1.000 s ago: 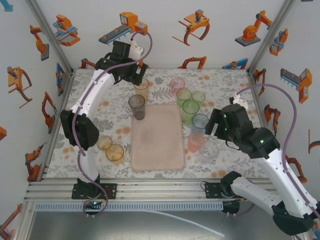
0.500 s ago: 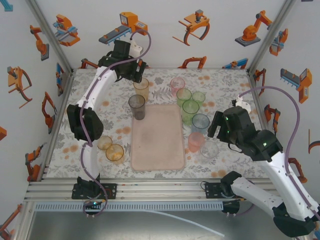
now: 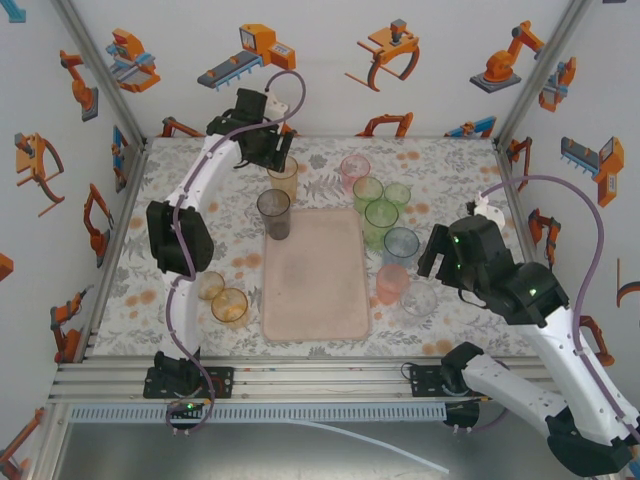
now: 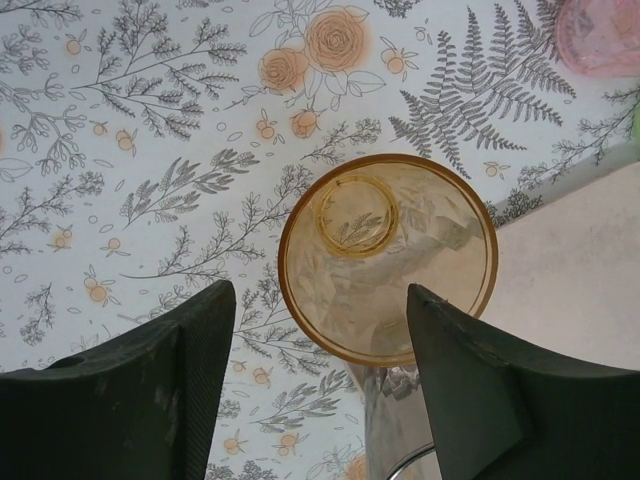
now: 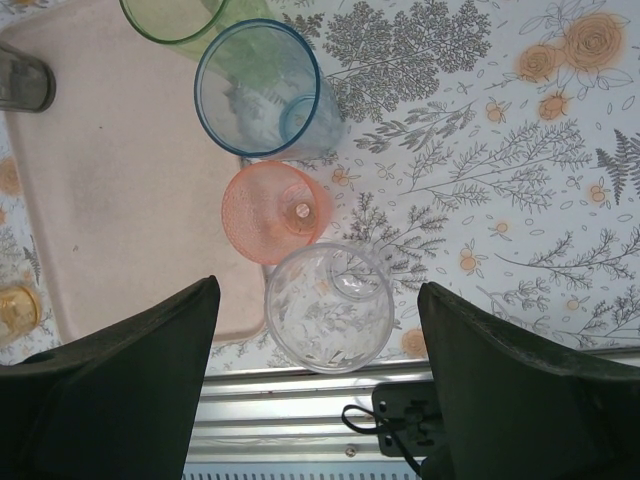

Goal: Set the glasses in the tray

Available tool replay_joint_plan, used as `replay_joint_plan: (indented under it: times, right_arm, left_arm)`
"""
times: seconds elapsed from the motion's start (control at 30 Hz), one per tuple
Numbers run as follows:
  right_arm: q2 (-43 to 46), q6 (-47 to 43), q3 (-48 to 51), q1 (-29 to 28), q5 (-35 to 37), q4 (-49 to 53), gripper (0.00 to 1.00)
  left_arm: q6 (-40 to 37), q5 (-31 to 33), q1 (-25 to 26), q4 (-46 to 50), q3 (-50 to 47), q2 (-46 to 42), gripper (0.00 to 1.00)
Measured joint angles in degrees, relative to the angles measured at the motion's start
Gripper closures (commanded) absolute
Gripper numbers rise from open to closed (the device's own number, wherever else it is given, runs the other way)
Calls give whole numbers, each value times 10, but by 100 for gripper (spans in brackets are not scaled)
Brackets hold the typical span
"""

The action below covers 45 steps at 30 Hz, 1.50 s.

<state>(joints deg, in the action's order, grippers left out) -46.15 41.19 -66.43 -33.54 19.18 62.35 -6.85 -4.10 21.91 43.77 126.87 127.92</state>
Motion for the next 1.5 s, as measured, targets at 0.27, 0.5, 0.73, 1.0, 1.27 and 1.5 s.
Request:
replay_joint_plan:
  times: [0.27, 0.5, 0.73, 1.0, 1.27, 1.5]
  right_arm:
    - [-7, 0, 5, 0, 0, 0, 27]
    - [-10, 0, 9, 0, 0, -2, 27]
    - [-12, 0, 9, 0, 0, -2, 27]
    - [-19, 0, 9, 0, 0, -3, 27]
    - [-19, 0, 9, 0, 0, -3, 27]
    - [-19, 0, 9, 0, 0, -5, 27]
  left_arm:
    - [2, 0, -5, 4, 2, 7, 49]
    - [3, 0, -6, 4, 6, 19, 57]
    - [4, 0, -6, 4, 6, 29, 67]
    - [5, 0, -6, 4, 7, 30, 78]
    - [13, 0, -6, 6, 18, 32, 88]
    - [21, 0, -6, 8, 30, 32, 90]
